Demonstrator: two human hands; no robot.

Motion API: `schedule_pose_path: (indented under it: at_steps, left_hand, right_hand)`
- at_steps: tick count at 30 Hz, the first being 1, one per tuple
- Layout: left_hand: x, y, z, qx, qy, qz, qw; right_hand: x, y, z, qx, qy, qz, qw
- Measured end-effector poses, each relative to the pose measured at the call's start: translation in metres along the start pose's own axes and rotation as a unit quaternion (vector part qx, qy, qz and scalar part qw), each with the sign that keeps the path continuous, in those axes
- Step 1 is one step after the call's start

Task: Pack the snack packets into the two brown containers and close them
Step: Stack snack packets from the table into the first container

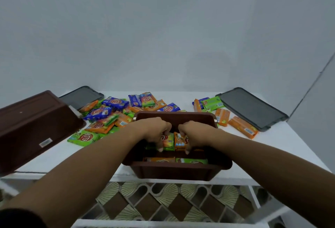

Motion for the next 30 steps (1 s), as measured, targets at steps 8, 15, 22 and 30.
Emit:
schedule_pose_path:
  at_steps: [8, 15, 22, 30]
  left_hand:
    - [0.010, 0.016, -0.010, 0.066, 0.013, 0.023, 0.997]
    - [0.002, 0.013, -0.013, 0.124, 0.044, -0.020, 0.991]
    - [0.011, 0.012, -0.004, 0.117, -0.004, 0.028, 0.993]
    - [0.013, 0.016, 0.001, 0.096, -0.010, 0.016, 0.995]
  right_hand:
    - [0.006, 0.009, 0.005, -0.104, -0.026, -0.018, 0.994]
    - [0.000, 0.005, 0.004, -0.134, -0.043, -0.043, 0.989]
    - [0.002, 0.003, -0.007, -0.107, -0.010, -0.042, 0.993]
    - [0.004, 0.006, -0.009, -0.095, 0.003, -0.033, 0.995]
Point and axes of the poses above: each hand's wrist, its own x-axis towards the middle knuckle, its own y-axis out of the palm, z = x × y, the point moved 6 cm from there along x, towards the middle knuckle, and after that the axes turned 1 degree about z, right-handed, at the moved point
